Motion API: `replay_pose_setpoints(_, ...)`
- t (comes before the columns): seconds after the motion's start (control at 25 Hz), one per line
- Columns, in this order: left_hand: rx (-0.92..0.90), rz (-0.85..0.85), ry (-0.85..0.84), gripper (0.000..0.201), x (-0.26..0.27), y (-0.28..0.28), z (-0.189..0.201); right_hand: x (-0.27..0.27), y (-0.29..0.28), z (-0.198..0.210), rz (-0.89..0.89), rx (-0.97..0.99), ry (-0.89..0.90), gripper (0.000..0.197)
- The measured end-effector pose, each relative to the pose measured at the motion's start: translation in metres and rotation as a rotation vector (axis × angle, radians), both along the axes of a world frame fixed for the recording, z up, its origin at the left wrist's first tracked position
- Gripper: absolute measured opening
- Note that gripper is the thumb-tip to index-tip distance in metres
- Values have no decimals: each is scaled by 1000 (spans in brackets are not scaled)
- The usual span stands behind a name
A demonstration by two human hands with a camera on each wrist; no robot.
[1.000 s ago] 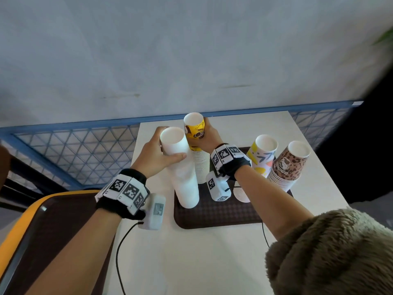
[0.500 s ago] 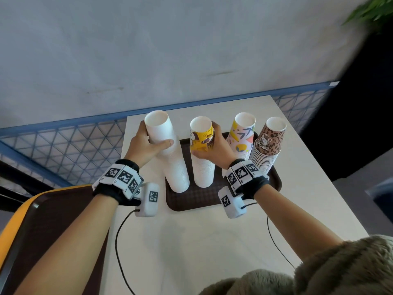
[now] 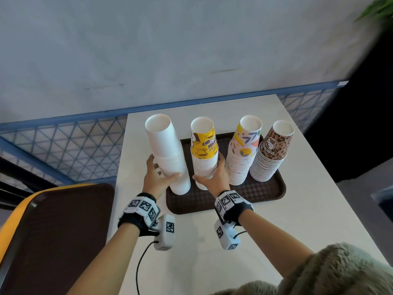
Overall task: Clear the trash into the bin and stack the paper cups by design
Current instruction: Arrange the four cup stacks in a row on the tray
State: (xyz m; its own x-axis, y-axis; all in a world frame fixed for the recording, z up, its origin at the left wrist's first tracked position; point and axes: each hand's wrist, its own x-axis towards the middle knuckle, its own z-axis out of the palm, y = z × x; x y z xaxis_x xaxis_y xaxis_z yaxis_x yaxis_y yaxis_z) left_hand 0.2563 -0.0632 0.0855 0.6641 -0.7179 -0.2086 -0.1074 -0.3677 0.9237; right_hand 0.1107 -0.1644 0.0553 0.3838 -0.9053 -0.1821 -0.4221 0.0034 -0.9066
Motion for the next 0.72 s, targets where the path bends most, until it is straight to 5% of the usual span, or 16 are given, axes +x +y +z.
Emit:
replay_pose_setpoints(0.32, 10, 48, 19, 91, -5, -15, -25, 7, -13, -14, -29, -52, 66, 88)
replay_pose_setpoints(0.72, 23, 45, 5, 92, -8, -24, -27, 4, -22, -15, 9, -112, 73, 87)
